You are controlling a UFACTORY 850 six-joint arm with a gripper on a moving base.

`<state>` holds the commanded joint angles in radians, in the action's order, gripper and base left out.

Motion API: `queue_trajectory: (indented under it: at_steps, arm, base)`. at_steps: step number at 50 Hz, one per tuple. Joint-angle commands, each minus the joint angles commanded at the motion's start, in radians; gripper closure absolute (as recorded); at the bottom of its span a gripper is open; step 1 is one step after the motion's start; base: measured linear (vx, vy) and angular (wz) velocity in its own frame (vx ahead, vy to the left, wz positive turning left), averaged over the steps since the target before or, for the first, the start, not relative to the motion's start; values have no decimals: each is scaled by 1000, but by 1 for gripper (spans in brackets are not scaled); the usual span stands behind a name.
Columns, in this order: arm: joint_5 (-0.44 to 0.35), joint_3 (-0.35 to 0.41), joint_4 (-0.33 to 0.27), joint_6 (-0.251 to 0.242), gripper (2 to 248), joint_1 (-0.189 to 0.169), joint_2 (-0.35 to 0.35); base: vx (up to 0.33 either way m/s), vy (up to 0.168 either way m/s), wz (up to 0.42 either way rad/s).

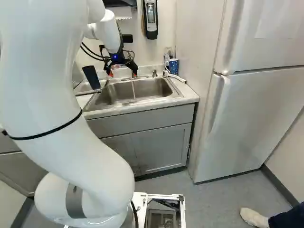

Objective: Rinse the cup and place it in the tray

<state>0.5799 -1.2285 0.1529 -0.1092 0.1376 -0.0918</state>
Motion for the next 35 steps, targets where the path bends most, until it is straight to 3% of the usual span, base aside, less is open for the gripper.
queue_trajectory:
  at_steps: [9,35]
  arm:
    - [66,0,-8,0,3,0,0]
    - [57,0,-8,0,3,0,0]
  base:
    - [0,0,0]
    - [0,0,0]
